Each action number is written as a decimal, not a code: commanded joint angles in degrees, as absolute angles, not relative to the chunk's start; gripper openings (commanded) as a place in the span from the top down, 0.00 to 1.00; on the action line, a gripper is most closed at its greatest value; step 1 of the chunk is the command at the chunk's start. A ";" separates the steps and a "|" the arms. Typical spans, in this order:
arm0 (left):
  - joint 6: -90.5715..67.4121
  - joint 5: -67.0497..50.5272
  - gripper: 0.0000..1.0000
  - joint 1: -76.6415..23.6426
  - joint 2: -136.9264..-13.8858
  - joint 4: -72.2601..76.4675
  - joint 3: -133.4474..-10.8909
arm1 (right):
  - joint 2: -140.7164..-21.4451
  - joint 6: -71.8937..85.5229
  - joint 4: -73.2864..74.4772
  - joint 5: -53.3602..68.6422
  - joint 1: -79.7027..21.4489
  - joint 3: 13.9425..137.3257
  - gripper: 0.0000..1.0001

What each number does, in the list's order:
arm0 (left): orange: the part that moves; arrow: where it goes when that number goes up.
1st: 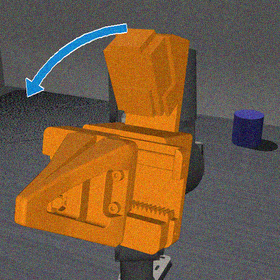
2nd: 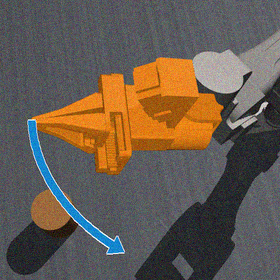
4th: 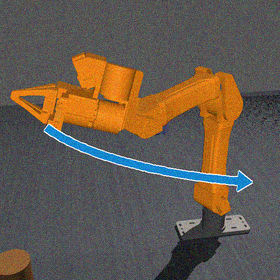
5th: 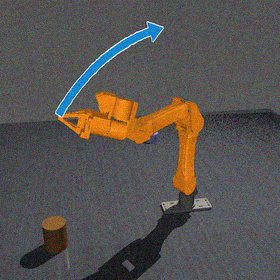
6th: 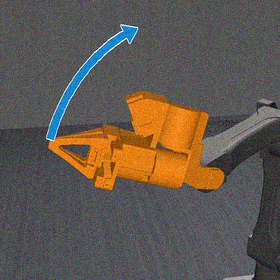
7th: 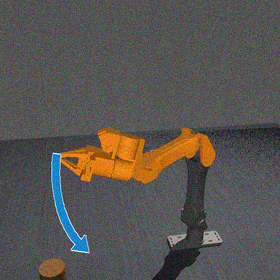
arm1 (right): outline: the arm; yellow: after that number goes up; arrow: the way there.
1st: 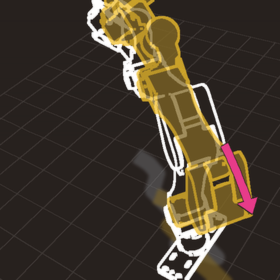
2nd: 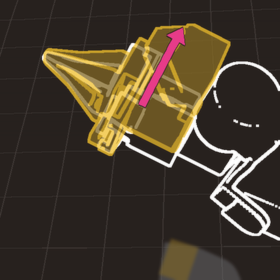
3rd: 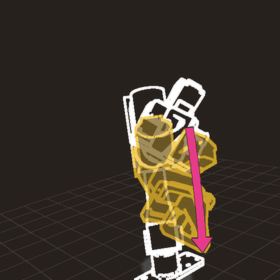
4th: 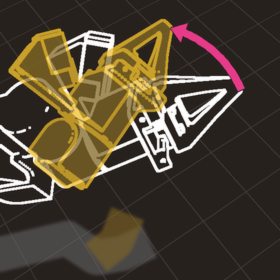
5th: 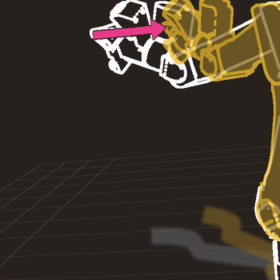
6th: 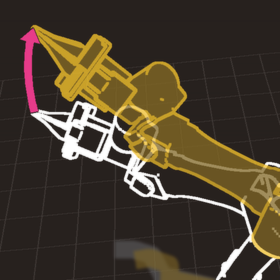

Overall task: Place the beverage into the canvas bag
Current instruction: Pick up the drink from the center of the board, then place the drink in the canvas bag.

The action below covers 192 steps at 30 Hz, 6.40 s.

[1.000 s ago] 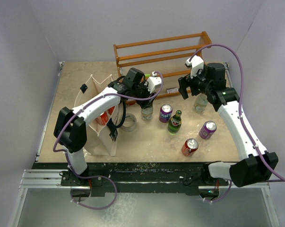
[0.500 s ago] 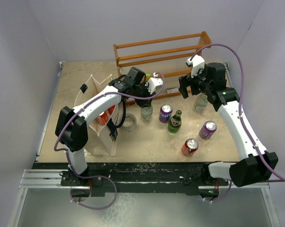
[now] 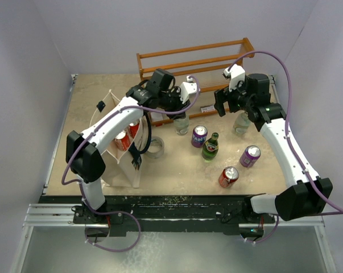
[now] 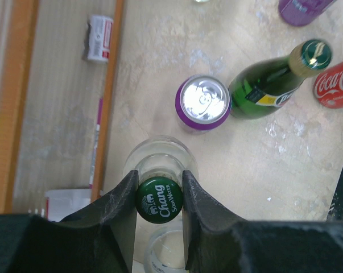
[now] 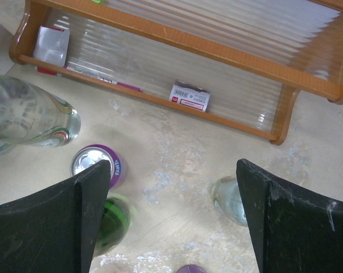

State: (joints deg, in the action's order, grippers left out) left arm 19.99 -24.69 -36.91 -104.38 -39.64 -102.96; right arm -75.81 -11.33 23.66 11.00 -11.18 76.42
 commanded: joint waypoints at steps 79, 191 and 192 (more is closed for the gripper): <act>19.28 -1.16 1.00 -15.96 -70.98 -19.65 -78.96 | -103.33 -3.65 18.39 16.59 -18.11 103.33 0.11; 4.04 -16.36 0.07 -11.78 -67.21 -14.85 -69.79 | -98.81 -5.97 17.69 14.33 -20.65 100.84 0.10; 4.31 -17.14 0.06 -11.84 -67.09 -14.71 -70.21 | -98.20 -6.17 17.67 14.33 -20.63 100.41 0.10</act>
State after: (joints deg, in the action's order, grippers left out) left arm 2.74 -11.05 -12.01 -69.34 -15.99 -66.72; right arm -102.98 -5.15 19.99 14.02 -20.25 101.12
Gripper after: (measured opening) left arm 0.921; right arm 0.897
